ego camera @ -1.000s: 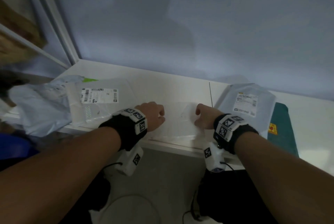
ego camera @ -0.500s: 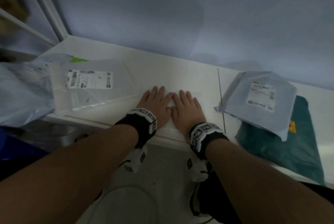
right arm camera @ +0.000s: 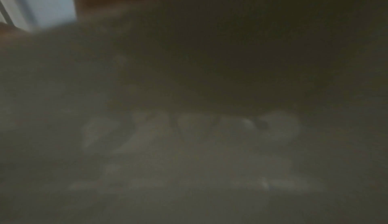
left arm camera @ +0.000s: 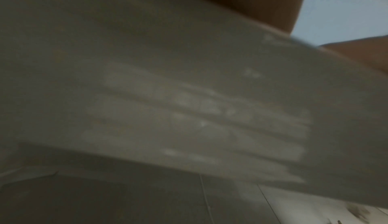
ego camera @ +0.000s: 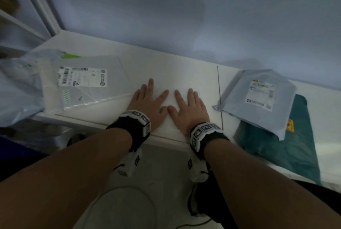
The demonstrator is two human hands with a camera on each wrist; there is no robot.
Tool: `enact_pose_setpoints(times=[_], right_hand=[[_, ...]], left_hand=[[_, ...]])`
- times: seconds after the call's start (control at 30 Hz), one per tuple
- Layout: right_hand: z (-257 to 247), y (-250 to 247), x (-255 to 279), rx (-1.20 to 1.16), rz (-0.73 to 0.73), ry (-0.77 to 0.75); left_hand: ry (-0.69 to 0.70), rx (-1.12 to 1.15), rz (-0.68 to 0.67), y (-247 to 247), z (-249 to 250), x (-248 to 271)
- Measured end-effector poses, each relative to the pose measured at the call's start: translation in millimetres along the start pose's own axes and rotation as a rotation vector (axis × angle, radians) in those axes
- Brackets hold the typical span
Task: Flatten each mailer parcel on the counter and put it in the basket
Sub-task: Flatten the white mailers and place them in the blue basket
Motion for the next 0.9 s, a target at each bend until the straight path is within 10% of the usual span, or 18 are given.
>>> enact_pose_setpoints(times=[0.9], right_hand=[[5,2,2,0.033,-0.006,-0.013]], left_hand=[[-0.077,0.055,0.004,-5,-1,9]])
Point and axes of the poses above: each hand's wrist, its own x-axis away from the middle knuckle, its own y-axis out of the palm, z = x × y, the point moved 4 cm from there along -x, towards the middle knuckle, and after that the axes turned 11 degrees about y, right-handed, at the moved point
